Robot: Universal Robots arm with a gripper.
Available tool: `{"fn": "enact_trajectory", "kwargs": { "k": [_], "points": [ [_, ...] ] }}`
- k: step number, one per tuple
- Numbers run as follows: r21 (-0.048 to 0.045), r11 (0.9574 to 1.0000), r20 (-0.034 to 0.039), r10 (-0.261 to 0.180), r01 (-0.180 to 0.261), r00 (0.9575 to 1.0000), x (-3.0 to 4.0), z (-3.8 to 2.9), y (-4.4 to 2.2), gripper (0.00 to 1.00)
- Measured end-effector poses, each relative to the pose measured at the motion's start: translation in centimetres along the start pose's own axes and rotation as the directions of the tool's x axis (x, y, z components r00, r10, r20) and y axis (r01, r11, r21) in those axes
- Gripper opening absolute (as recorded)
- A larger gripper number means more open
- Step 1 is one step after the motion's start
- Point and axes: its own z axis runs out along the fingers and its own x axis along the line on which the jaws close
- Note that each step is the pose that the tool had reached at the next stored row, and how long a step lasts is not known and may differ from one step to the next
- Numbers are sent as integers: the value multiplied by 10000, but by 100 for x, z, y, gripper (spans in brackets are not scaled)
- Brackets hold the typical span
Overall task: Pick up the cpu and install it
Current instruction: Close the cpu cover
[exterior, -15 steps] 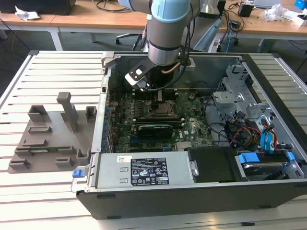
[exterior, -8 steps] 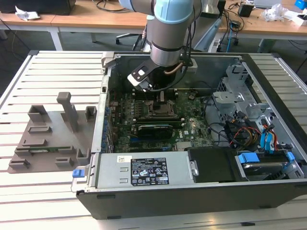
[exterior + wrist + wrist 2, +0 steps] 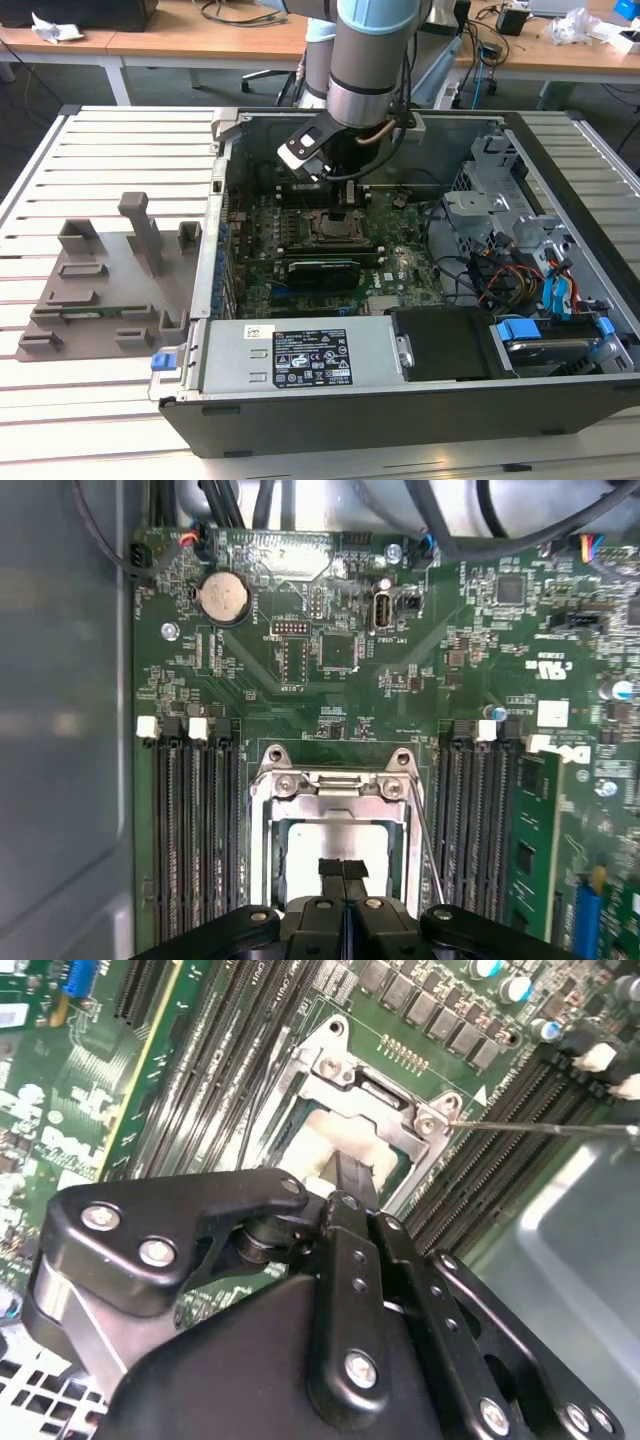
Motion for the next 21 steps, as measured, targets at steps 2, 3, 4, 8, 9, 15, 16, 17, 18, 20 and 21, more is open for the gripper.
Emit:
{"fn": "enact_trajectory", "kwargs": {
  "k": [2,3,4,8,9,15,16,17,18,20,21],
  "points": [
    [0,10000,-1,0,0,10000,-1,-34,-2,11],
    [0,10000,-1,0,0,10000,-1,-62,-3,11],
    [0,10000,0,0,0,10000,-1,-93,-5,11],
    [0,10000,-1,0,0,10000,-2,-159,-9,11],
    [0,10000,-1,0,0,10000,-2,-189,-10,11],
    [0,10000,0,0,0,10000,-5,-372,-20,11],
    [0,10000,-1,0,0,10000,-5,-400,-21,11],
    [0,10000,0,0,0,10000,-5,-420,-22,11],
    [0,10000,0,0,0,10000,-6,-450,-24,11],
    [0,10000,-2,0,0,10000,-6,-463,-24,11],
    [-1,10000,-4,-1,1,10000,-6,-463,-24,11]
  ]
}}
